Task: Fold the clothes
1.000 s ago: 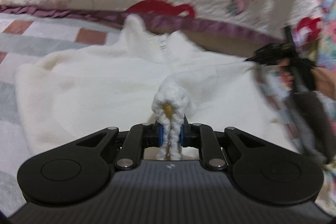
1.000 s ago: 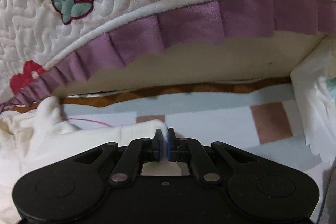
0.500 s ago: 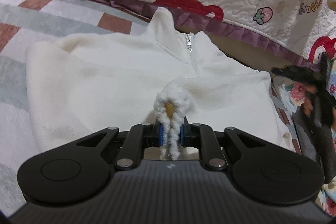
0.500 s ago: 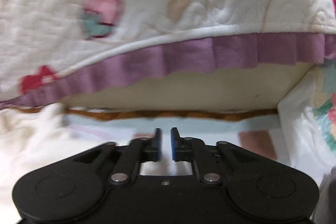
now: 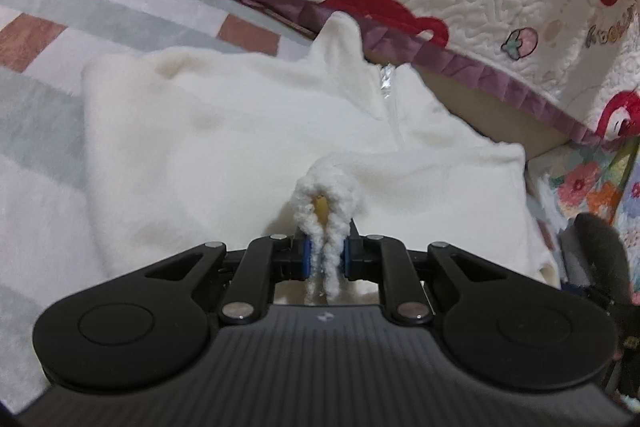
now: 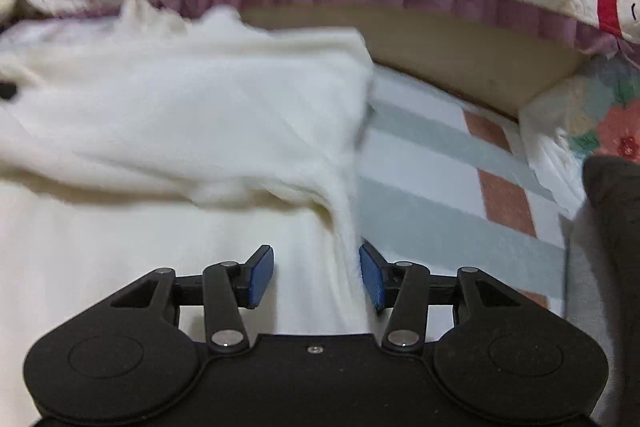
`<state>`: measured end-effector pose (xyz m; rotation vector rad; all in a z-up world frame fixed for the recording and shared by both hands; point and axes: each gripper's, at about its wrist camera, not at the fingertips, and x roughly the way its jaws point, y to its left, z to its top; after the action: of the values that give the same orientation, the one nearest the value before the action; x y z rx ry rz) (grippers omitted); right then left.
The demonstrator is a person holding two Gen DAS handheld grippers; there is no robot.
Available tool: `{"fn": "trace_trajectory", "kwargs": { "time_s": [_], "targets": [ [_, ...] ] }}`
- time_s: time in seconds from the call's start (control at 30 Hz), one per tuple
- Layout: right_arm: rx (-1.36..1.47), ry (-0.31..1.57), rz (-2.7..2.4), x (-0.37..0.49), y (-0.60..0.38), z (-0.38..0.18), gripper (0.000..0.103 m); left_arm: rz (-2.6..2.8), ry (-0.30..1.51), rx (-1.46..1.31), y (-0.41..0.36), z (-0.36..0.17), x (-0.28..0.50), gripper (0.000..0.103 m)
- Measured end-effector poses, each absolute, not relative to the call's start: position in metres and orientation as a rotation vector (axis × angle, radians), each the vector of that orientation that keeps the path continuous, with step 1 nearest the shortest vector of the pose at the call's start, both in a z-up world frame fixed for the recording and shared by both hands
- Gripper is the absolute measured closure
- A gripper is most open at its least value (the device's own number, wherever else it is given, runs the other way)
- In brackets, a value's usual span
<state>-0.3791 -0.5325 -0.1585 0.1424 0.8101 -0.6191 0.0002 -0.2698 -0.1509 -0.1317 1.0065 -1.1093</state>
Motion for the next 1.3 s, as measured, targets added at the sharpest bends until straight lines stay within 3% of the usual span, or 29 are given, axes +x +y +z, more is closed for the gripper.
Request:
{"fn": "trace_trajectory", "kwargs": {
  "time_s": [0.13,0.2,0.4,0.63,0.77,0.87,1.03,1.07,1.13,1.3],
  "targets": [
    [0.138,0.726,-0.534,-0.357,-0.506,-0.147,0.048,-1.168,1.011,-0.241,-0.269,-0.131,0.002,0.089],
    [0.065,0.693,-0.523,-0.345,-0.486,-0.139,0.057,-1.197,0.98,-0.257,-0.275,-0.11,-0.003,0.09],
    [-0.023,0.608,-0.343,-0.328,-0.445,-0.113,0.054,-1.341,0.877,-0.284,-0.319,-0.027,-0.023,0.09],
    [-0.133,0.608,-0.262,-0.265,-0.442,-0.149,0.054,-1.498,0.719,-0.24,-0.363,0.065,-0.064,0.09],
    [0.103,0.638,-0.557,-0.263,-0.499,-0.174,0.054,-1.502,0.658,-0.257,-0.36,0.088,-0.075,0.09],
    [0.366,0.588,-0.596,-0.292,-0.529,-0.18,0.057,-1.461,0.651,-0.278,-0.351,0.084,-0.071,0.09],
    [0.41,0.629,-0.604,-0.304,-0.53,-0.17,0.06,-1.346,0.708,-0.269,-0.335,0.047,-0.055,0.09],
    [0.407,0.64,-0.621,-0.31,-0.527,-0.168,0.059,-1.322,0.722,-0.259,-0.33,0.038,-0.051,0.09],
    [0.392,0.673,-0.67,-0.322,-0.52,-0.166,0.04,-1.277,0.761,-0.224,-0.318,0.014,-0.045,0.09],
    [0.341,0.709,-0.768,-0.367,-0.522,-0.166,0.041,-1.1,0.929,-0.089,-0.284,-0.064,-0.027,0.09]
  ]
}}
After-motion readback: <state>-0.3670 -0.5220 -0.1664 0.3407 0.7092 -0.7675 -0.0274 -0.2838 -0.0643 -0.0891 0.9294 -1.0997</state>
